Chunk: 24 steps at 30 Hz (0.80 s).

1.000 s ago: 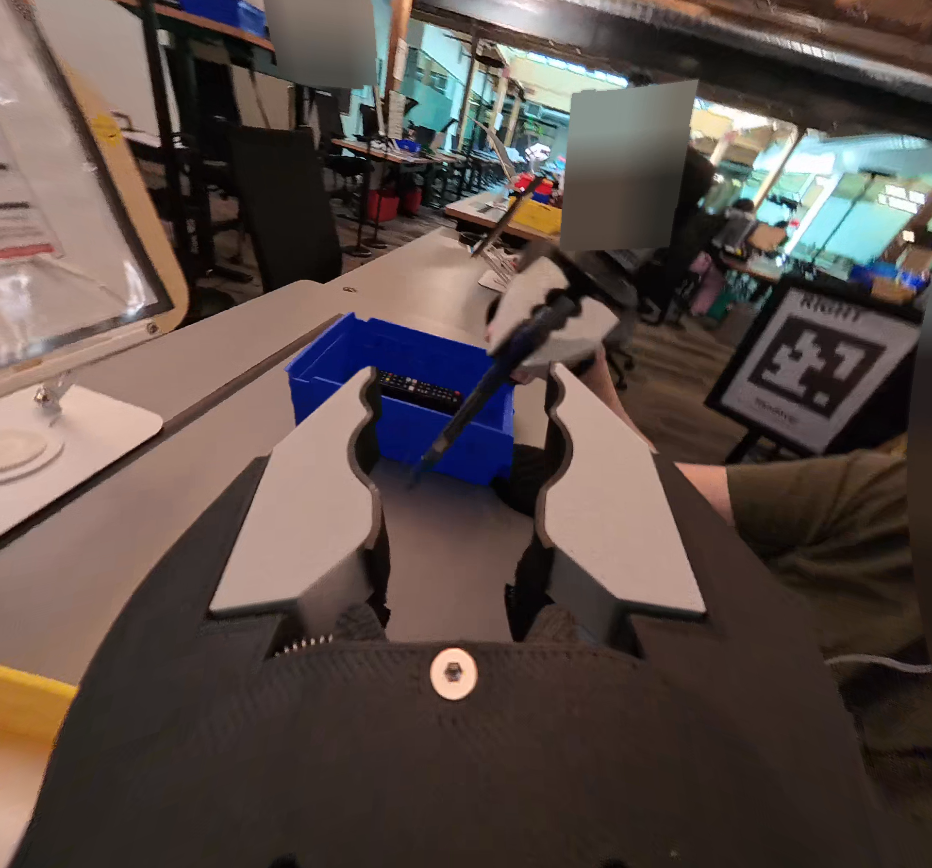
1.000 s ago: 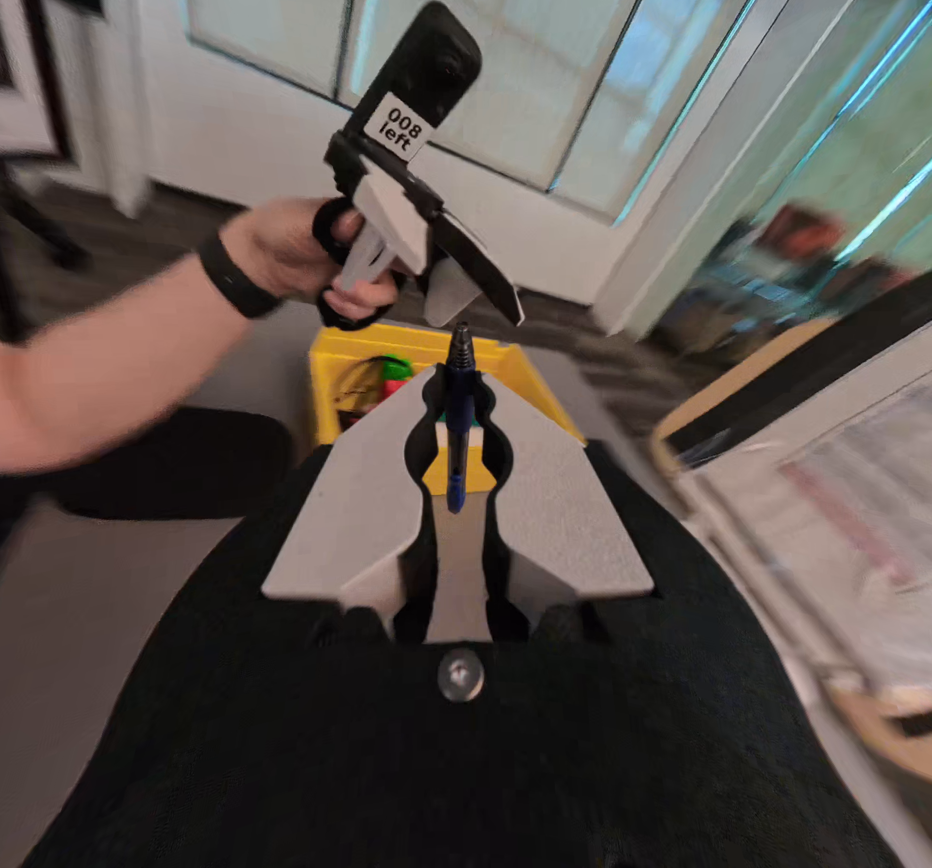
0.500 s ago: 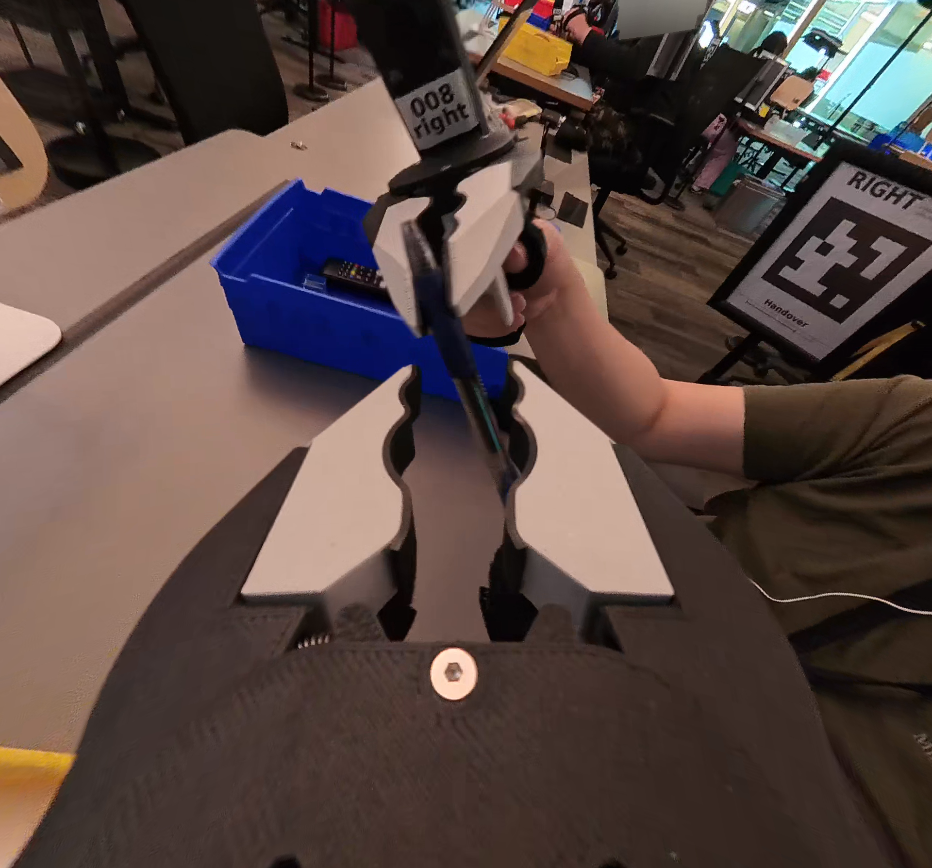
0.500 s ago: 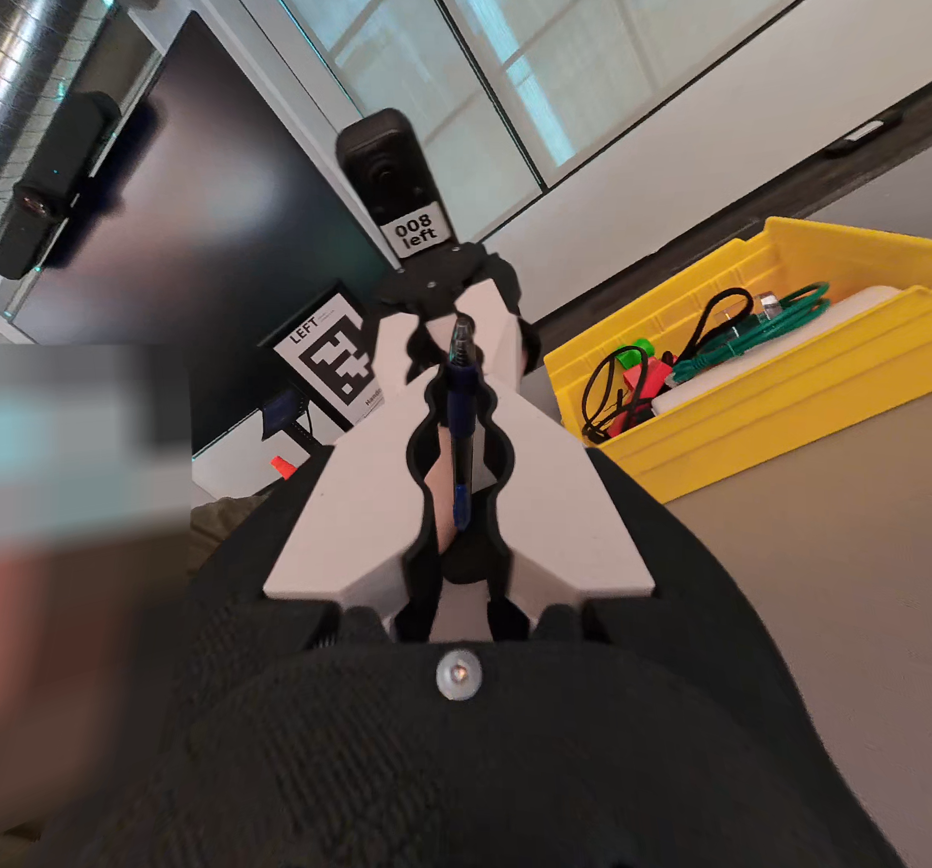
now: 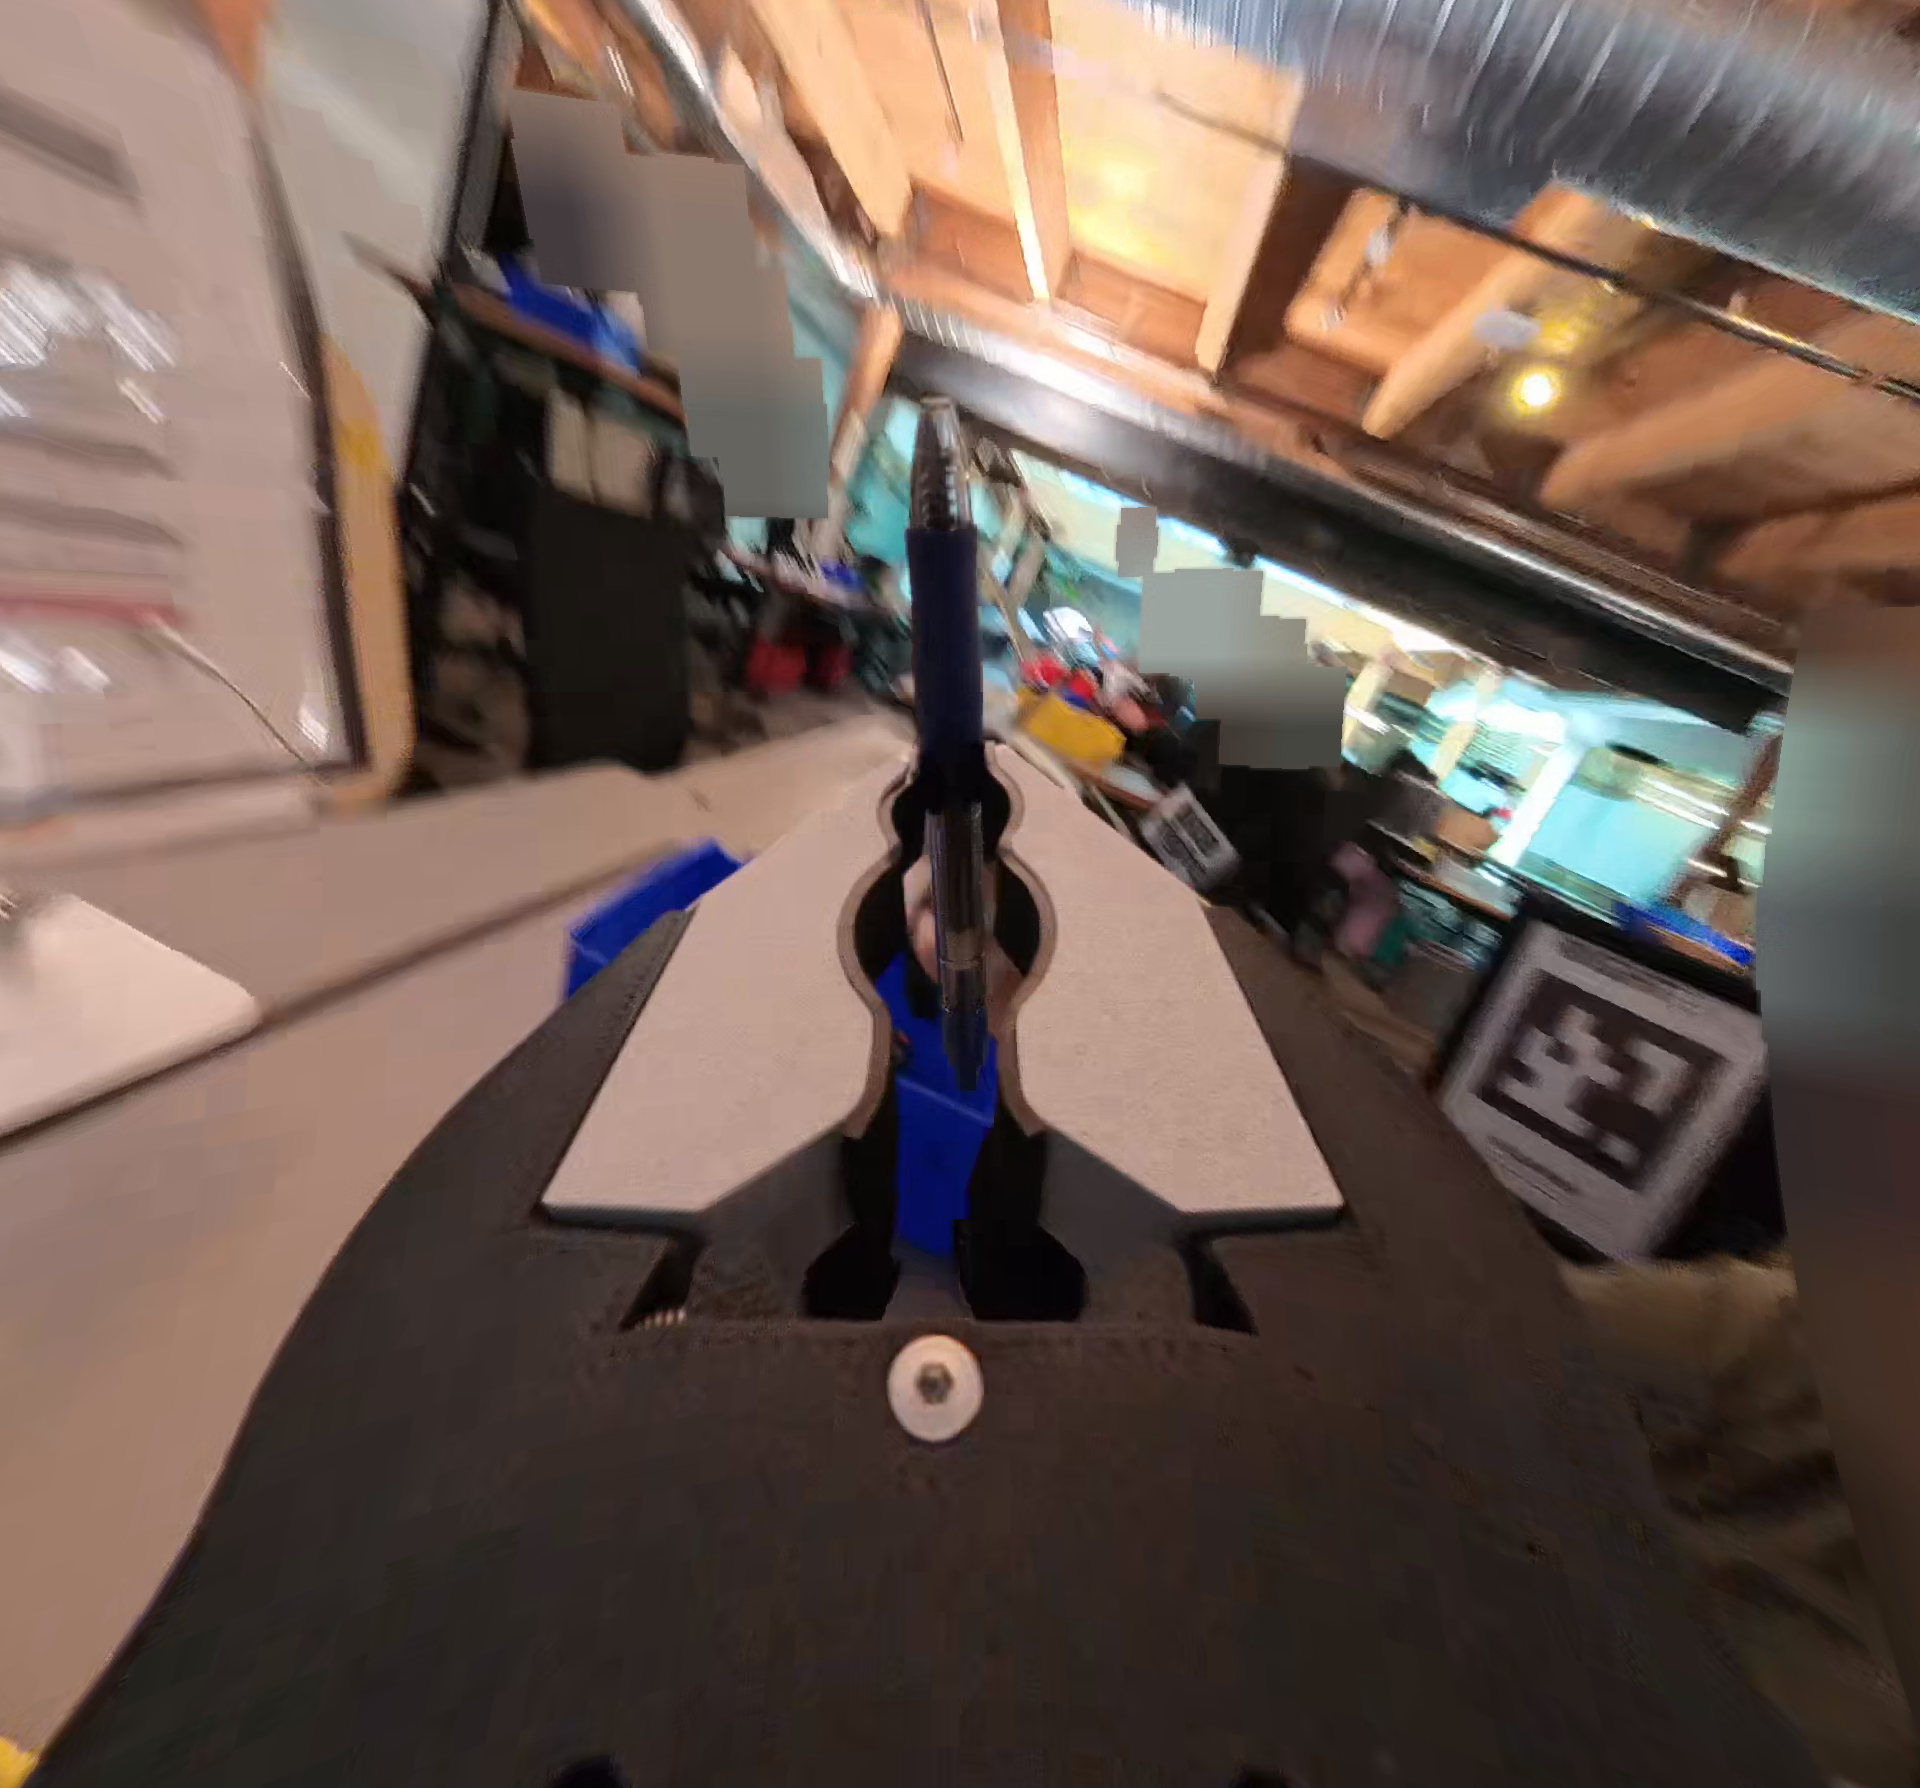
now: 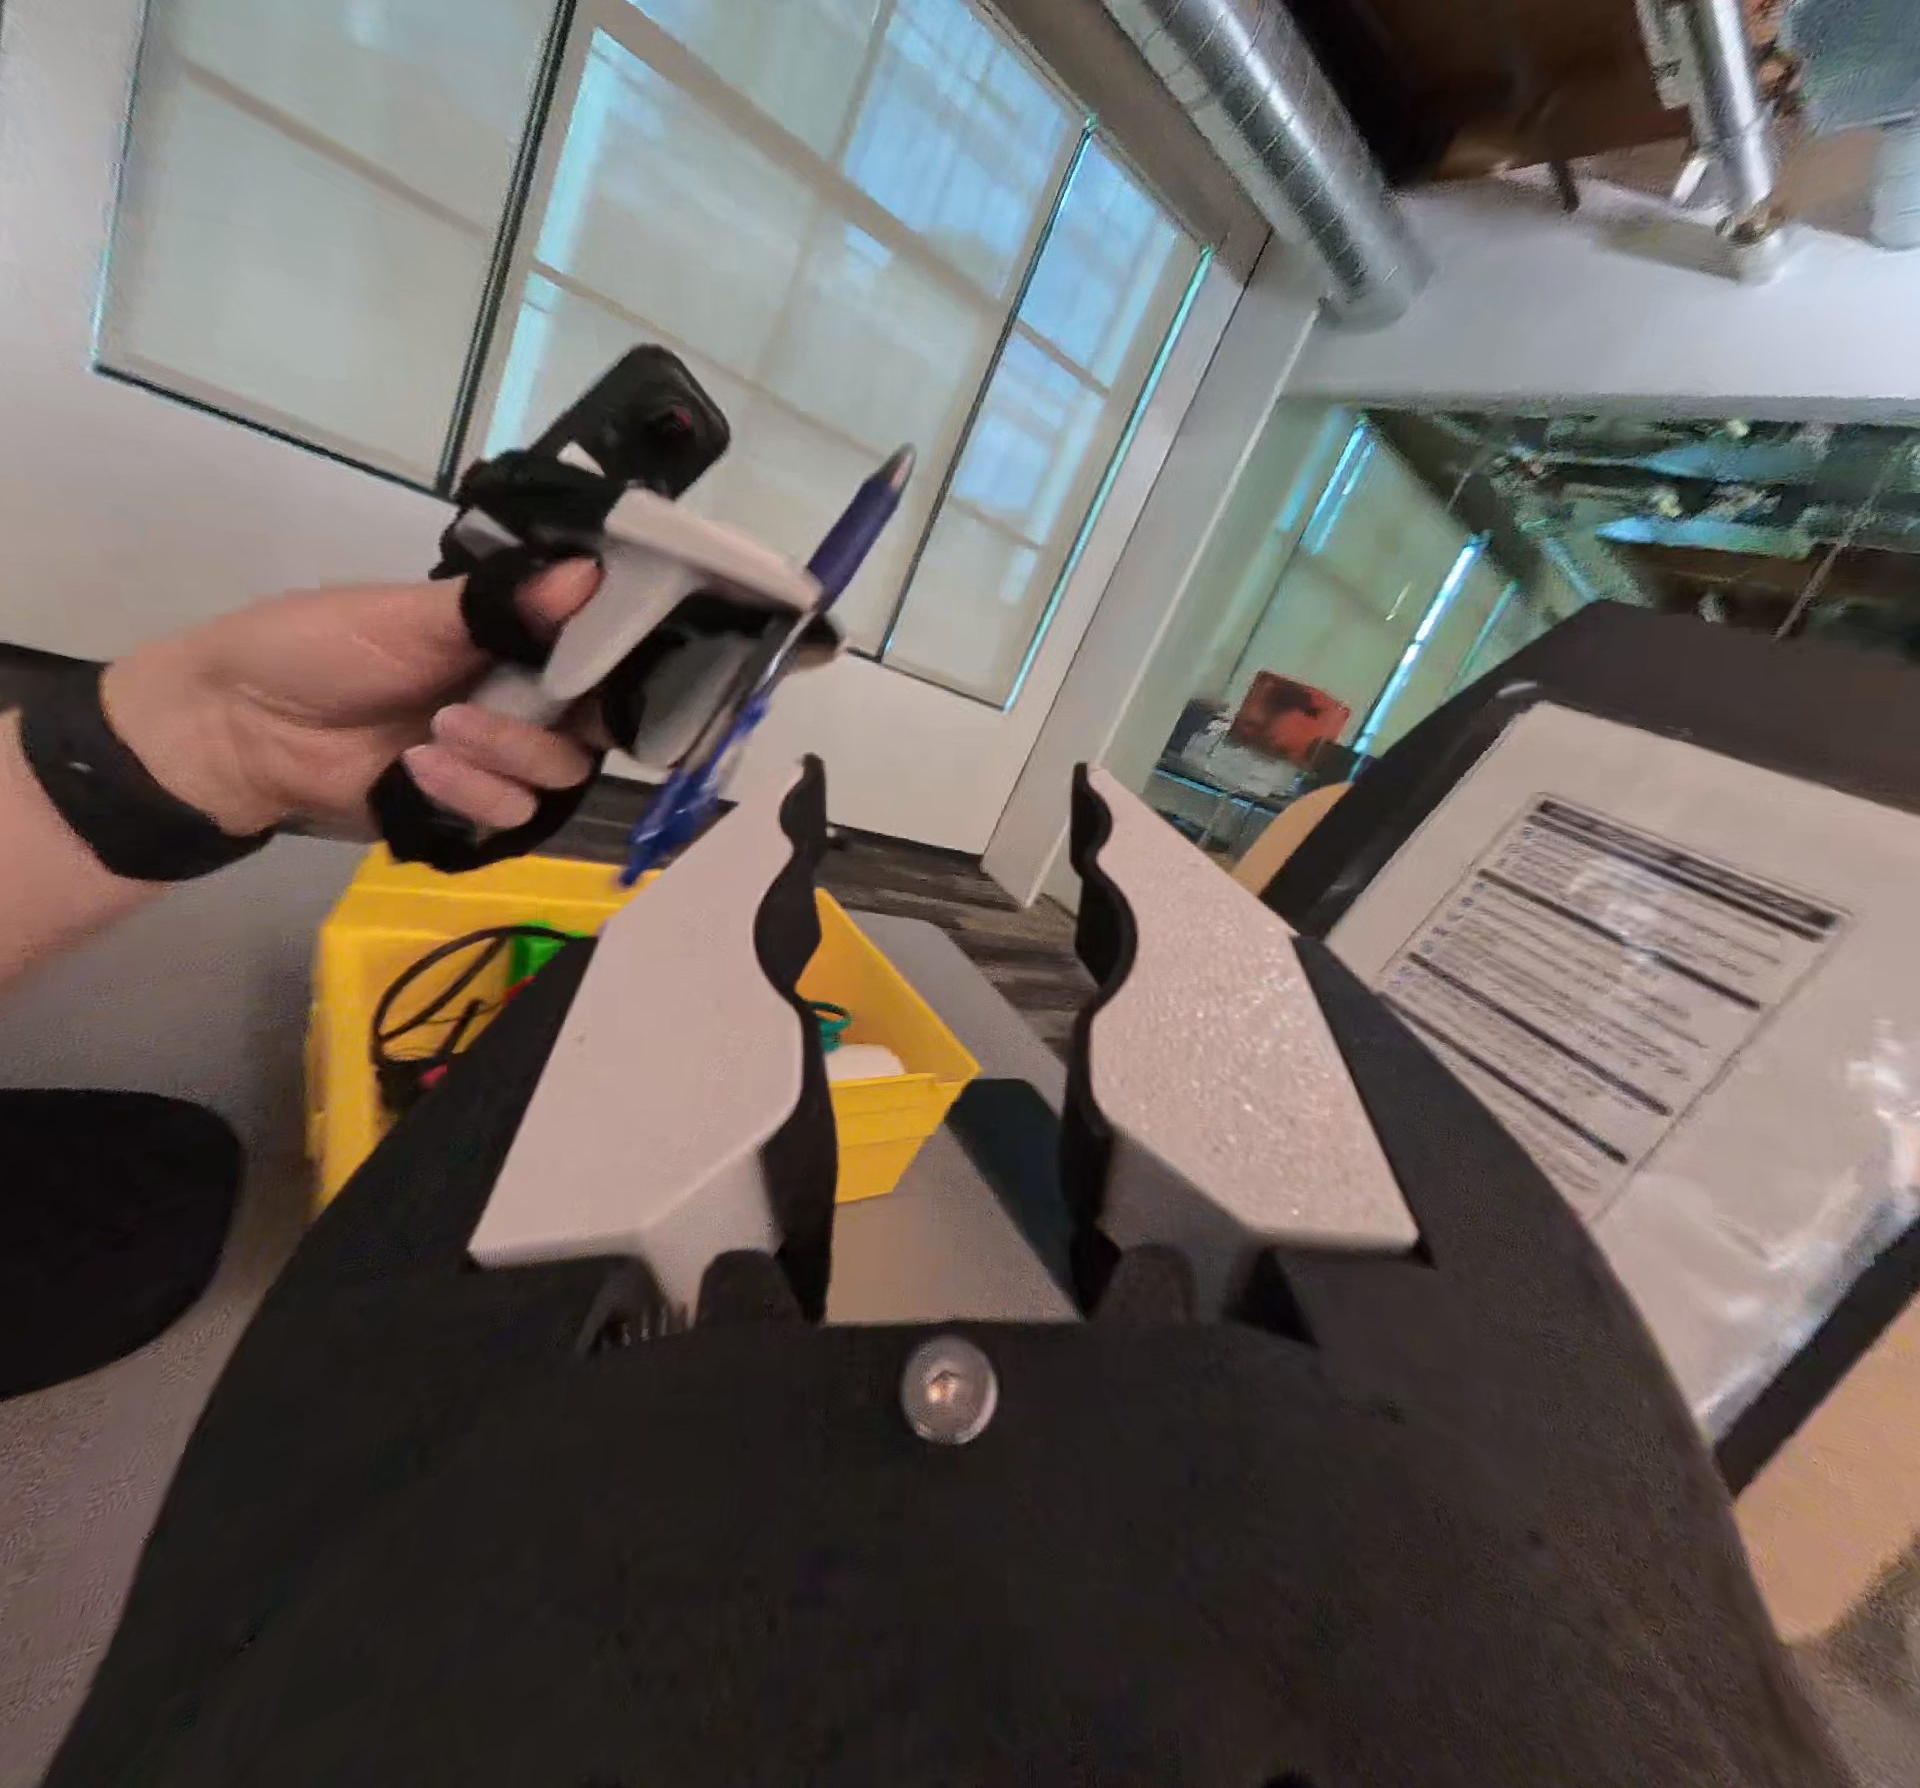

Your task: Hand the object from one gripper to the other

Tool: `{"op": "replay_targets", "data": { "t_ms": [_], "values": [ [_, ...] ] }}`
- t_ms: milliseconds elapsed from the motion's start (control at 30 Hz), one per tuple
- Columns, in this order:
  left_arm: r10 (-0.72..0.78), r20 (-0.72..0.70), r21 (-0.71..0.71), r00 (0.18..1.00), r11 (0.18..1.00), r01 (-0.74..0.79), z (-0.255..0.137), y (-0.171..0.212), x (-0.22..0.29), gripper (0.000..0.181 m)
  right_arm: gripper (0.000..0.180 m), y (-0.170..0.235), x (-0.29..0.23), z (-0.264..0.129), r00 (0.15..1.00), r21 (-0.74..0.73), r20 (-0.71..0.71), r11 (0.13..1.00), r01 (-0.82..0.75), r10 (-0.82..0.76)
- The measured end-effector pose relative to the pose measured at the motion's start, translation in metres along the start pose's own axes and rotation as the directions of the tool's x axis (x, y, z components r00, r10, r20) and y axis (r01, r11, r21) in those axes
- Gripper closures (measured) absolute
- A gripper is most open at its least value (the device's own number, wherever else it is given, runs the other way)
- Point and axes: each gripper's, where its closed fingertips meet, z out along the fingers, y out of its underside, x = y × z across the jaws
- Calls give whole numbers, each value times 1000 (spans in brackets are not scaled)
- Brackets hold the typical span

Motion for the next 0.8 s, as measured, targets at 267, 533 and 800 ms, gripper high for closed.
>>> {"op": "replay_targets", "data": {
  "t_ms": [267,533,800],
  "values": [
    [225,167,224,960,939,-260,-20,-40,6,173,136,7,-36,29,922,-18,101,927,-375,374],
    [209,7,178,978,962,-206,8,-19,32,173,148,-5,-48,30,783,30,245,803,-596,572],
    [399,266,62,877,901,-429,-9,-27,8,120,171,12,-21,11,847,-148,144,858,-493,512]
  ]
}}
